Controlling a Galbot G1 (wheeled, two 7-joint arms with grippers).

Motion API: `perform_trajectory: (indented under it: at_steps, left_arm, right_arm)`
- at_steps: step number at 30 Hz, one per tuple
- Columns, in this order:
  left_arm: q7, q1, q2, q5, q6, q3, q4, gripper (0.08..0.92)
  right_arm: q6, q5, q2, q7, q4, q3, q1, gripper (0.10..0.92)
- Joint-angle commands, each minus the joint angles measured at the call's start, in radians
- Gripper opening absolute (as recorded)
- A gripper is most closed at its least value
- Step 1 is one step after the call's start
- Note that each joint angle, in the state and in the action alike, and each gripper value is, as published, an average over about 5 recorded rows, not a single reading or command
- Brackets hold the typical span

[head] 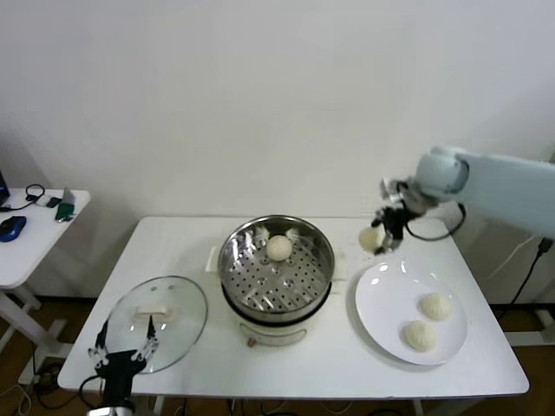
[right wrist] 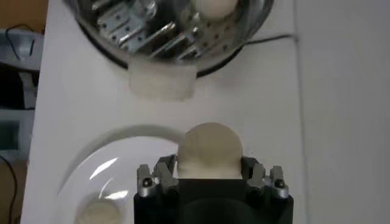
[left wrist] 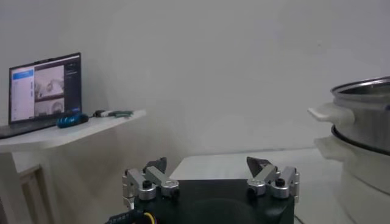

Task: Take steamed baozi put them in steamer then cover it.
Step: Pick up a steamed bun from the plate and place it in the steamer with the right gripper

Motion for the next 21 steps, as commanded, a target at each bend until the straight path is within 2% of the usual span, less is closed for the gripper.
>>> perform_trajectory:
  at_steps: [1, 6, 21]
  left_arm:
    - [0.002, 0.002, 0.005, 0.003, 0.0, 0.006, -0.003, 0.823]
    - [0.004, 0.003, 0.002, 0.002, -0.004, 0.013, 0.0, 0.823]
    - [0.008, 0.017, 0.005, -0.001, -0.016, 0.002, -0.003, 0.823]
  right_arm:
    - [-0.028, 0.208, 0.155, 0.017, 0.006, -0.061, 0.184, 0.677]
    - [-0.084, 0.251, 0.265, 0.054, 0.019, -0.011, 0.129, 0.673]
    - [-0.148, 0.211, 0.487, 0.111, -0.006, 0.039, -0.107, 0.678]
